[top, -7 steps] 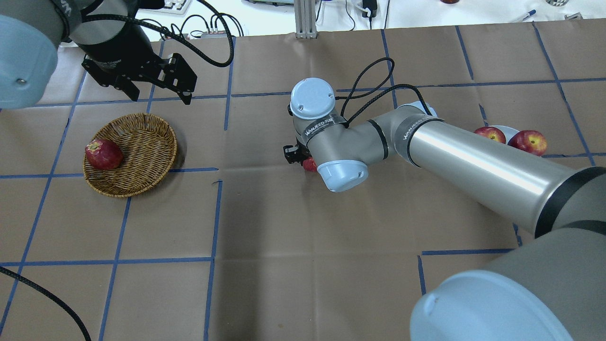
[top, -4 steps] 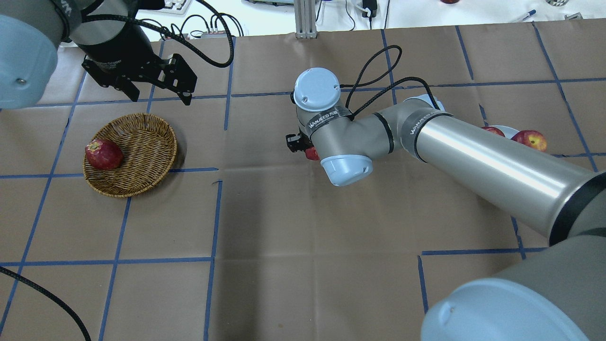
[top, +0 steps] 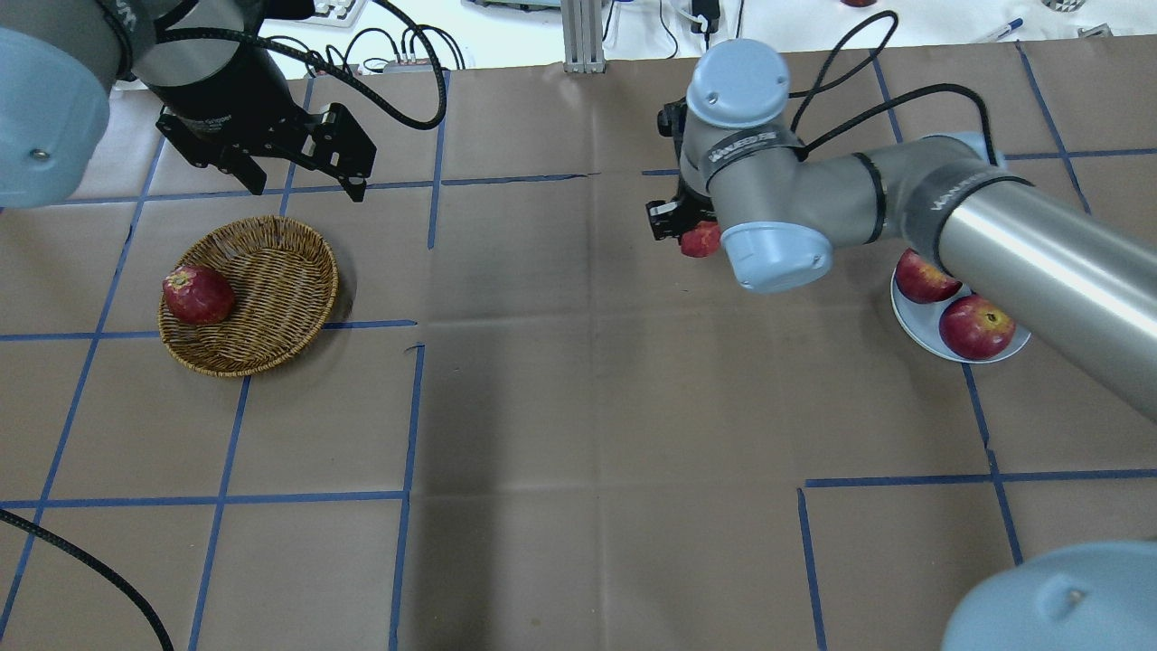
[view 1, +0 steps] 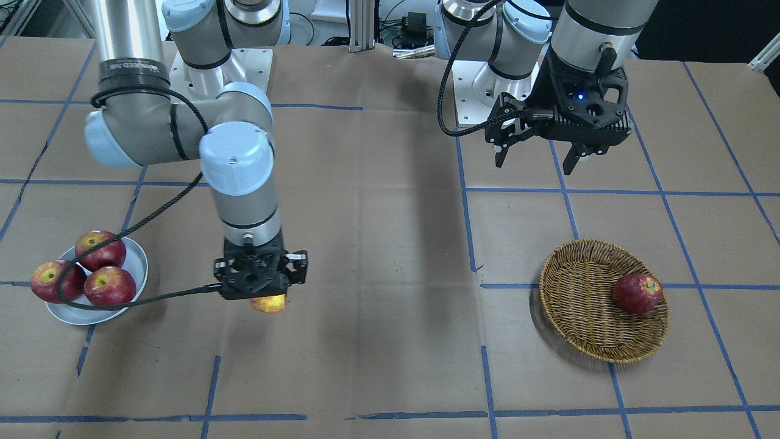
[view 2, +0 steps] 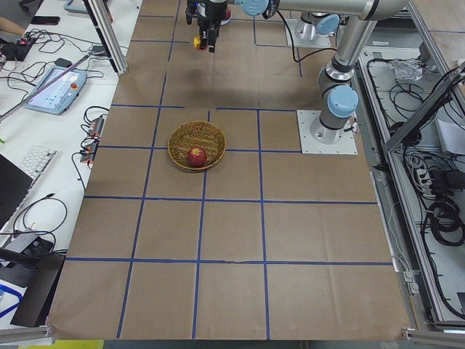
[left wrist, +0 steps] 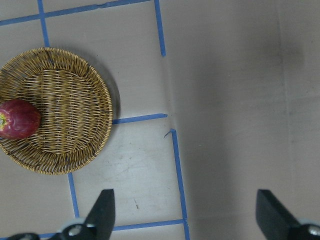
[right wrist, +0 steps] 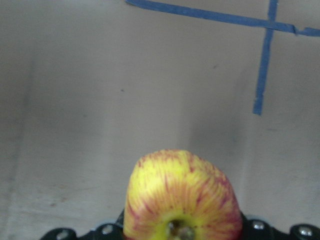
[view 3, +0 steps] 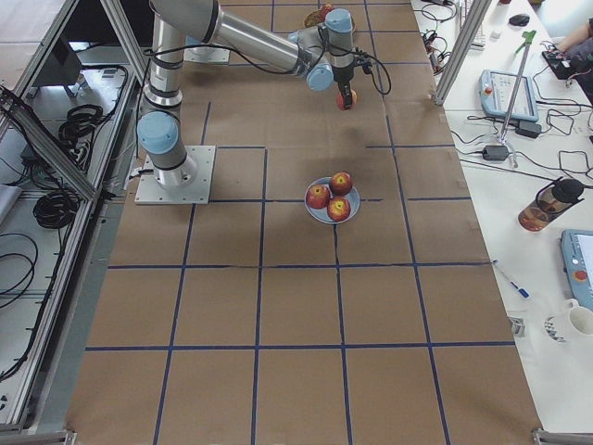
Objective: Transfer apple from basket to plate
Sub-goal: 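Lift the apple with the right gripper and carry it over the white plate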
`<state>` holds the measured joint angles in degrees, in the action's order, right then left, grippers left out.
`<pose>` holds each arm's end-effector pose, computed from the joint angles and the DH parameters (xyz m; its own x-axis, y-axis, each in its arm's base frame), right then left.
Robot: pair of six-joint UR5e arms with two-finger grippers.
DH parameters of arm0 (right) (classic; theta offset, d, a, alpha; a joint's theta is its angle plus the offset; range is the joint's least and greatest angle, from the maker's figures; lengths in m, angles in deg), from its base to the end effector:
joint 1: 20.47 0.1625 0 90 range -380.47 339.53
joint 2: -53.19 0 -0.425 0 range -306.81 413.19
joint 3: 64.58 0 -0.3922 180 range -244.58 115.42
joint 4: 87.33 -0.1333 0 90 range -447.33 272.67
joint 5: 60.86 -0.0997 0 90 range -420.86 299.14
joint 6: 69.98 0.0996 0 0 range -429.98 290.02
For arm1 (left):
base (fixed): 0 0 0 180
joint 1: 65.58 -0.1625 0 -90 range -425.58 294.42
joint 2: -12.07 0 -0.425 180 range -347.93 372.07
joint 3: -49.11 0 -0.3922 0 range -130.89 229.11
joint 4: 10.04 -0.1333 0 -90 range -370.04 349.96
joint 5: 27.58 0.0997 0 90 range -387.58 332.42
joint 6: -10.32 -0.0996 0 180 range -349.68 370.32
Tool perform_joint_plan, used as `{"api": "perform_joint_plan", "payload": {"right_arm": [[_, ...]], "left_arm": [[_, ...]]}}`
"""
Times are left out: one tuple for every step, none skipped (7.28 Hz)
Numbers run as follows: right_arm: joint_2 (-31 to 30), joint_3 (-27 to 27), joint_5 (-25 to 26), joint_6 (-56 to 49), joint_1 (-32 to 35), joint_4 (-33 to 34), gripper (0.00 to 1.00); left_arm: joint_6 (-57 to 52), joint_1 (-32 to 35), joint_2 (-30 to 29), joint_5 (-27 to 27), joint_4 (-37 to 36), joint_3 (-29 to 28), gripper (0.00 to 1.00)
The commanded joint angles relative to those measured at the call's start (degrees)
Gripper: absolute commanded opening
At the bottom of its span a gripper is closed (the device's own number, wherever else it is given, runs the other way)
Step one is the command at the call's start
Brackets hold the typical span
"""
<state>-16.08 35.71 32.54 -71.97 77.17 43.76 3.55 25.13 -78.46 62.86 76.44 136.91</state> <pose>0.2063 -0.5798 0.2774 -0.9856 -0.1562 0.0644 -0.1652 0.9710 -0.1727 -0.1388 -0.5026 0.5087 -0.9915 0.1290 -0.0183 0.1301 0.9875 -0.0889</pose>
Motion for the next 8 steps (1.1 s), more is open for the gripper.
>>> {"api": "perform_joint_plan", "payload": {"right_arm": [[-5.7, 5.3, -0.3, -16.9, -11.7, -1.4, 0.44], [-8.3, 7.4, -0.4, -23.7, -16.9, -1.5, 0.43], [-9.7, 8.5, -0.6, -30.0, -21.8, -1.5, 0.43], [-9.8, 9.1, -0.8, -36.4, -26.6, -1.5, 0.43], [-9.8, 9.5, -3.6, -39.9, -30.6, -1.5, 0.43], [-9.8, 10.4, -4.8, -42.7, -33.3, -1.5, 0.43], [-9.6, 11.8, -5.1, -43.4, -34.6, -1.0, 0.43], [-9.1, 11.9, -5.2, -43.4, -35.2, -0.6, 0.43]], "left_arm": [[0.0, 0.0, 0.0, 0.0, 0.0, 0.0, 1.00], [0.0, 0.0, 0.0, 0.0, 0.1, 0.0, 1.00], [0.0, 0.0, 0.0, 0.0, 0.0, 0.0, 1.00], [0.0, 0.0, 0.0, 0.0, 0.1, 0.0, 1.00], [0.0, 0.0, 0.0, 0.0, 0.1, 0.0, 1.00], [0.0, 0.0, 0.0, 0.0, 0.1, 0.0, 1.00], [0.0, 0.0, 0.0, -0.1, 0.0, 0.0, 1.00], [0.1, 0.0, 0.0, -0.1, 0.0, 0.0, 1.00]]}}
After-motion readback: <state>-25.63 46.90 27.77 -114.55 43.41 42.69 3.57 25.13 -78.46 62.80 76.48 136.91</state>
